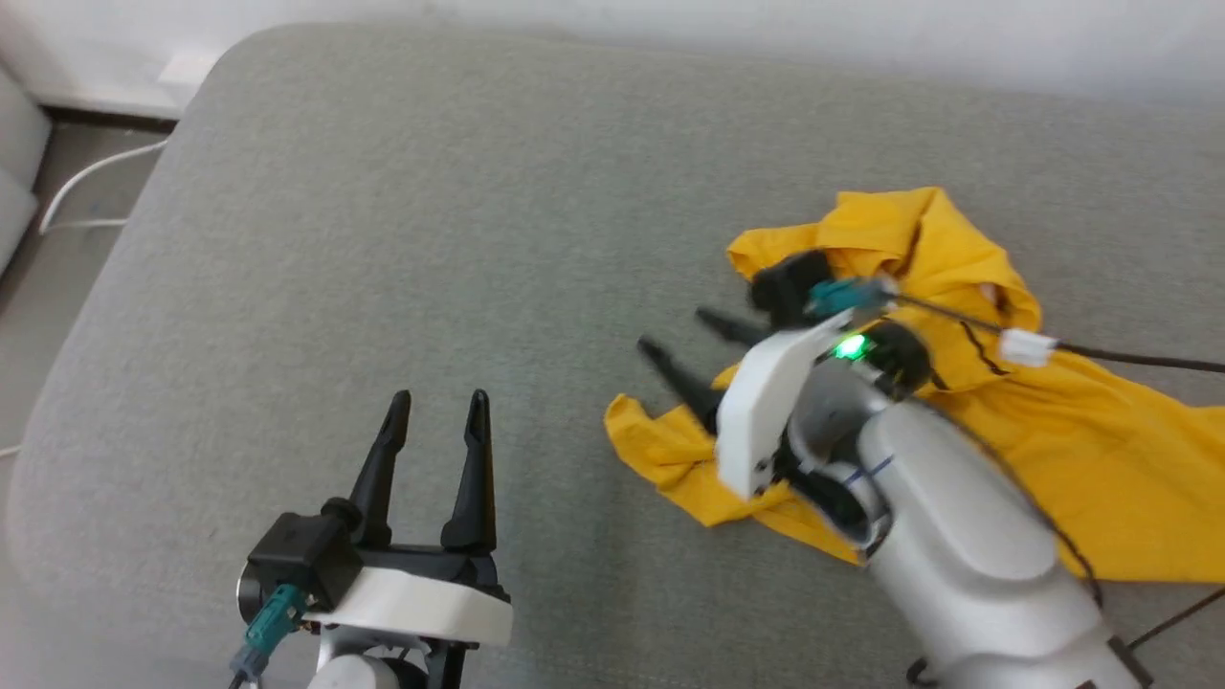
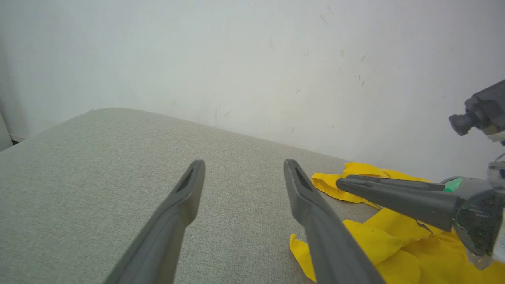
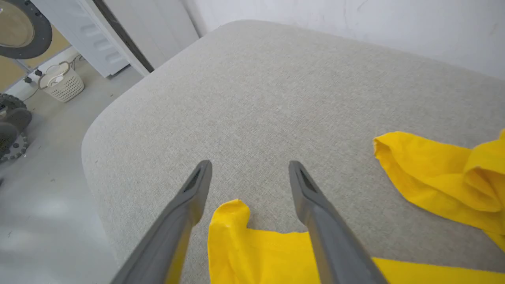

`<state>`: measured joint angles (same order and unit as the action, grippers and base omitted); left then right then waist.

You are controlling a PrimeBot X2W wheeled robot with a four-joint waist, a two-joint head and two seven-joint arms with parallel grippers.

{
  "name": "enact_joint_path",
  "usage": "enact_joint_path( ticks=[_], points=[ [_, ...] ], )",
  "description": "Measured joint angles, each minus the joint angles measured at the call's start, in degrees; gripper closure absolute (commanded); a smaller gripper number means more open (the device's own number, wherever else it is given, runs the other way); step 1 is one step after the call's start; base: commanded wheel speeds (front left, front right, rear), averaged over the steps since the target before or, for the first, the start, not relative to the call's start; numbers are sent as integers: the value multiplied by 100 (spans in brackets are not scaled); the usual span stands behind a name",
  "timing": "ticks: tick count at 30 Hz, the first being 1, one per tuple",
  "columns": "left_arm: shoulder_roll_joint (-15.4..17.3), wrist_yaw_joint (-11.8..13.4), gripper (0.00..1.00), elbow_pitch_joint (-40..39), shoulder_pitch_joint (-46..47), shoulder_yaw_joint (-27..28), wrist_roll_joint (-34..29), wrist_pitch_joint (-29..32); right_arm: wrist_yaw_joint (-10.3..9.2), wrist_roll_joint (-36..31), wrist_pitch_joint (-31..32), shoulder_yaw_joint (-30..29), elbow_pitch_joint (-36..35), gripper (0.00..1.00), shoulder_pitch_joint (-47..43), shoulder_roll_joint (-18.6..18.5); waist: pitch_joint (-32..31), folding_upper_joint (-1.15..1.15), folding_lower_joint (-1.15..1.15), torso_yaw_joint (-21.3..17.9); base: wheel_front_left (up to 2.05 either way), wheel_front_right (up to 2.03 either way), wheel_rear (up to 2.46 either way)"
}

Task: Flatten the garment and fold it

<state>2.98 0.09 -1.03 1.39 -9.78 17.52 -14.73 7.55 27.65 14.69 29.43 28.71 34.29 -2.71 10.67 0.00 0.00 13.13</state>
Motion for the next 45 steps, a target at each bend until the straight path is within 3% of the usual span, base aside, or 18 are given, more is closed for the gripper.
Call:
enact_joint_path(
  ticks=[6, 14, 20, 24, 28, 39, 45],
  points=[
    [-1, -59, 0, -82, -45, 85, -112, 0, -1, -862, -375, -1401, -743, 0, -335, -19, -131, 0, 0, -334, 0, 0, 0],
    [-2, -177, 0, -209, -212, 155, -202, 0, -1, -2174, -993, -3260, -2619, 0, -1938, -31, -227, 0, -1, -758, 0, 0, 0],
    [-2, -316, 0, -458, -276, 236, -237, 0, -1, -2214, -1860, -4149, -3295, 0, -2938, -34, -210, 0, -1, -1020, 0, 0, 0],
    [-4, -411, 0, -654, -399, 286, -237, -1, -1, -2093, -2495, -4356, -3175, 0, -3394, -35, -167, 0, 0, -1145, 0, 0, 0],
    [-3, -459, 0, -691, -554, 316, -282, 0, -1, -1993, -2764, -4194, -2926, 0, -3714, -35, -148, 0, 0, -1240, 0, 0, 0],
    [-3, -453, 0, -522, -674, 278, -550, -1, -1, -1738, -2910, -3864, -2533, 0, -3854, -26, -185, 0, -1, -1326, 0, 0, 0],
    [108, -519, 0, -338, -166, 169, -788, 0, -1, -1715, -2941, -3900, -2476, 0, -3785, -27, -58, 0, 0, -1356, 0, 0, 0]
  ],
)
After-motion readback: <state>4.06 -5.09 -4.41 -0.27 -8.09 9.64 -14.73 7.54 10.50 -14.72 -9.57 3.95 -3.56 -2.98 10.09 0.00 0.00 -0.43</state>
